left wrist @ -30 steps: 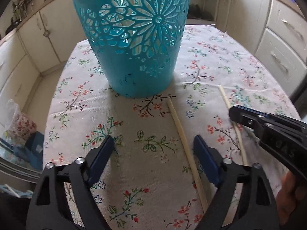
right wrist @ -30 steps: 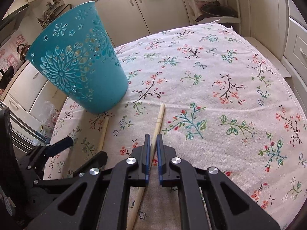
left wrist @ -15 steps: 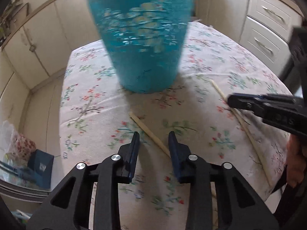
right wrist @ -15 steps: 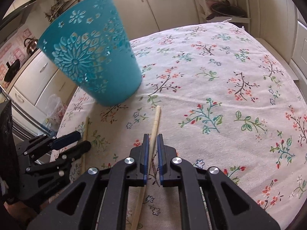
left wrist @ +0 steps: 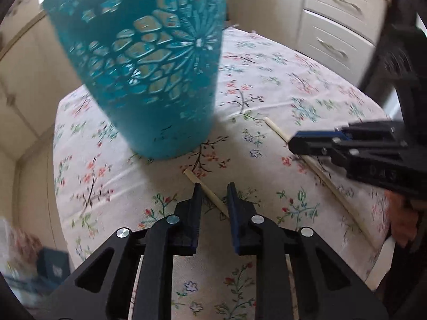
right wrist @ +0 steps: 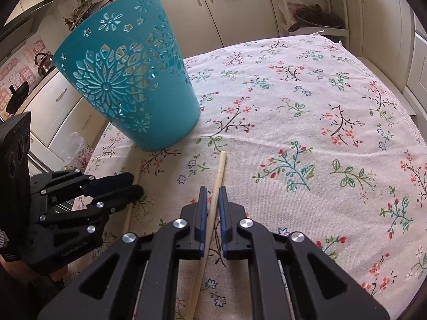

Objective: Organize utensils
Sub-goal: 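Lift the stick with the left gripper and drop it into the teal basket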

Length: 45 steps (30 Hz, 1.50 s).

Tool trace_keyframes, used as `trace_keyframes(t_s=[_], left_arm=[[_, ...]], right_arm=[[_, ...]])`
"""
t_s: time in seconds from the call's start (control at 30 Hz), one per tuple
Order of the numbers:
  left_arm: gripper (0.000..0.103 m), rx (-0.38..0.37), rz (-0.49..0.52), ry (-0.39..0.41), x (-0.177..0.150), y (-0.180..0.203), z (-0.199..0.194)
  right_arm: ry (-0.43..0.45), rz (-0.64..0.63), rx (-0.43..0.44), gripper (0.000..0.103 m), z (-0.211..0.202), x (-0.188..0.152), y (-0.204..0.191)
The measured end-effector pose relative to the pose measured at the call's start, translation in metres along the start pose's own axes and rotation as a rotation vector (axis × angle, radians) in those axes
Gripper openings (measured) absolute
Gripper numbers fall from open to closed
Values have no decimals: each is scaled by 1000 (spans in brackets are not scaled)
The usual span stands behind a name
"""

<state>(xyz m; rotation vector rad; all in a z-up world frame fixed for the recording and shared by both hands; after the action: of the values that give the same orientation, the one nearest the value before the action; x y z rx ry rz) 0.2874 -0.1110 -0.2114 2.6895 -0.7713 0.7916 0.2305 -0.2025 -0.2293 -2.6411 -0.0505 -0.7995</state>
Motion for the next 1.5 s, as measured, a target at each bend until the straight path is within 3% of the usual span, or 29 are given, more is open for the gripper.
trace_keyframes(t_s=[0.13, 0.37, 0.47, 0.53, 0.6, 0.83, 1.1, 1.27, 1.5], left_arm=[[16, -11, 41, -22, 2, -5, -1], [39, 56, -154, -40, -2, -21, -2], [41, 115, -214, -13, -5, -17, -2], [36, 135, -260, 13, -6, -16, -3], [9, 135, -297, 35, -5, -14, -4], [5, 70, -420, 50, -14, -24, -18], [5, -13, -438, 264, 8, -23, -127], [5, -44, -442, 423, 51, -28, -180], [5, -42, -450, 597, 120, -31, -213]], right_arm=[[5, -4, -6, 9, 2, 2, -1], [0, -78, -66, 9, 5, 3, -6], [-6, -114, -95, 9, 6, 3, -9], [-8, -113, -93, 9, 6, 3, -8], [-8, -100, -82, 9, 6, 3, -7], [3, -79, -65, 9, 7, 4, -4], [3, -65, -58, 9, 5, 2, -4], [4, -65, -55, 9, 6, 2, -3], [6, -62, -51, 9, 5, 2, -2]])
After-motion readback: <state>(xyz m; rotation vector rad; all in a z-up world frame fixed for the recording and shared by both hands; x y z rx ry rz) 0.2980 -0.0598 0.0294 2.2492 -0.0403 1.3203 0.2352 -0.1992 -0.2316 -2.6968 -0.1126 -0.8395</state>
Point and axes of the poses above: each gripper's, at about its wrist camera, not at the fingertips, and z roughly the way its jaws point, y to its right, x to its top, the point moved 9 cm from there along z, roughly the way its jaws point, and after that the axes turned 10 degrees about -z, right-handed, at the moved point
